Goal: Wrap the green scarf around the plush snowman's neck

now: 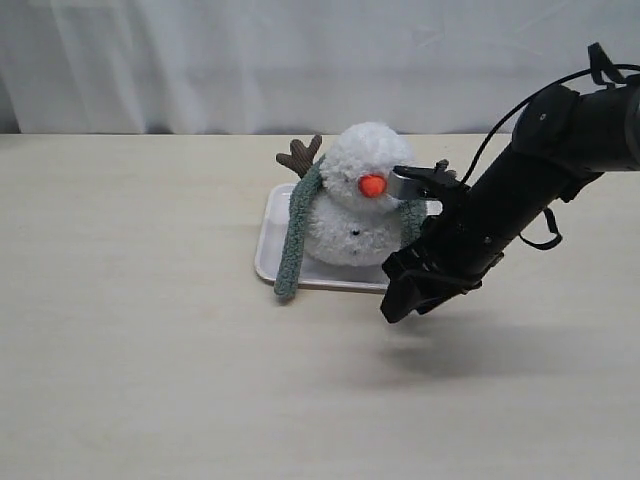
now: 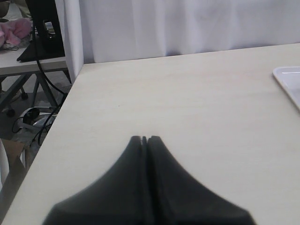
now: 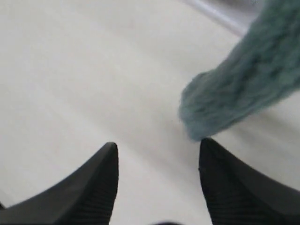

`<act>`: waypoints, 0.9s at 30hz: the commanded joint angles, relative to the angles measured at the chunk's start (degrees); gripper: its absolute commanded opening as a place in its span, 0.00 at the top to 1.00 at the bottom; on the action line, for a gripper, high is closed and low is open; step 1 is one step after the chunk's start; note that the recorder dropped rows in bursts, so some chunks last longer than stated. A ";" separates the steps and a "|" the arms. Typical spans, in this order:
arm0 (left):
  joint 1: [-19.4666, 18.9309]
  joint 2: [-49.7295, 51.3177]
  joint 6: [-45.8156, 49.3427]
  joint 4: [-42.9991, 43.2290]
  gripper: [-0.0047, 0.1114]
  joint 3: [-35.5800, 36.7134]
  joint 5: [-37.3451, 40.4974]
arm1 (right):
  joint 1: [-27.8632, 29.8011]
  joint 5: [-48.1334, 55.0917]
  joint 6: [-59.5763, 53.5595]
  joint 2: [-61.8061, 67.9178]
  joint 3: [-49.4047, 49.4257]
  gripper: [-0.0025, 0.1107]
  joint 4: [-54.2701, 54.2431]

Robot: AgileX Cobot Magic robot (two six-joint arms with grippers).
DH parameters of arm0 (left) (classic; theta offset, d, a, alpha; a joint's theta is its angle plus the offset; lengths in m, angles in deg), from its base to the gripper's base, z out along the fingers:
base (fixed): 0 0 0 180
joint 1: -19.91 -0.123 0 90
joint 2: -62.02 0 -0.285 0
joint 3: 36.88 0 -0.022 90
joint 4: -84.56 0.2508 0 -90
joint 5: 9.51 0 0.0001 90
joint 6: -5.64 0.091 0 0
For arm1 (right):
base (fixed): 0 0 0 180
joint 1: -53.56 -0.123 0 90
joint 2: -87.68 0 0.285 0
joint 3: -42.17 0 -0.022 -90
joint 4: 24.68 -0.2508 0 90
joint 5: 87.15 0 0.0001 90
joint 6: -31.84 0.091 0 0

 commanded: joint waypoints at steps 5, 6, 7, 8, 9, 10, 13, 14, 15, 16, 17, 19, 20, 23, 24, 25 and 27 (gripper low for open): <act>-0.02 -0.14 -0.01 -0.13 0.96 0.19 -0.57 | -0.05 4.98 -0.27 -0.58 -1.66 0.57 -1.63; -0.02 -0.14 -0.01 -0.13 0.96 0.19 -0.57 | -0.05 4.98 -0.27 -0.58 -2.75 0.59 -1.63; -0.02 -0.14 -0.01 -0.13 0.96 0.19 -0.57 | -0.05 4.98 -0.27 -0.58 -3.66 0.61 -1.63; -0.02 -0.14 -0.01 -0.13 0.96 0.19 -0.57 | -0.05 4.98 -0.27 -0.58 -4.80 0.64 -1.63; -0.02 -0.14 -0.01 -0.13 0.96 0.19 -0.57 | -0.05 4.98 -0.27 -0.73 -5.88 0.68 -1.63; -0.02 -0.14 -0.01 -0.13 0.96 0.19 -0.57 | -0.05 4.71 -0.27 -0.97 -6.54 0.71 -1.63; -0.02 -0.14 -0.01 -0.13 0.96 0.19 -0.57 | -0.05 -0.61 -0.27 -2.97 -7.46 0.81 0.07; -0.02 -0.14 -0.01 -0.13 0.96 0.19 -0.57 | -0.05 -2.87 0.35 -3.93 -7.46 0.84 1.20; -0.02 -0.14 -0.01 -0.13 0.96 0.19 -0.57 | -0.05 -5.53 2.14 -4.65 -7.46 0.87 2.67; -0.02 -0.14 -0.01 -0.13 0.96 0.19 -0.57 | -0.05 -7.81 4.57 -5.67 -7.46 0.89 5.35; -0.02 -0.14 -0.01 -0.13 0.96 0.19 -0.57 | -0.05 -9.79 6.86 -6.30 -7.46 0.91 7.34; -0.02 -0.14 -0.01 -0.13 0.96 0.19 -0.73 | -0.05 -12.59 10.23 -7.36 -7.46 0.94 12.00; -0.02 -0.14 -0.01 -0.13 0.96 0.19 -0.73 | -0.05 -13.31 11.52 -7.60 -7.46 0.94 14.10; -0.02 -0.14 -0.01 -0.13 0.96 0.19 -0.73 | -0.05 -13.20 14.28 -7.37 -7.46 0.93 18.54; -0.02 -0.14 -0.01 -0.13 0.96 0.19 -0.73 | -0.05 -12.52 14.38 -6.90 -7.46 0.93 19.18; -0.02 -0.14 -0.01 -0.13 0.96 0.19 -0.73 | -0.05 -11.98 14.38 -6.46 -7.46 0.92 19.69; -0.02 -0.14 -0.01 -0.13 0.96 0.19 -0.73 | -0.05 -10.93 13.86 -5.17 -7.46 0.86 19.82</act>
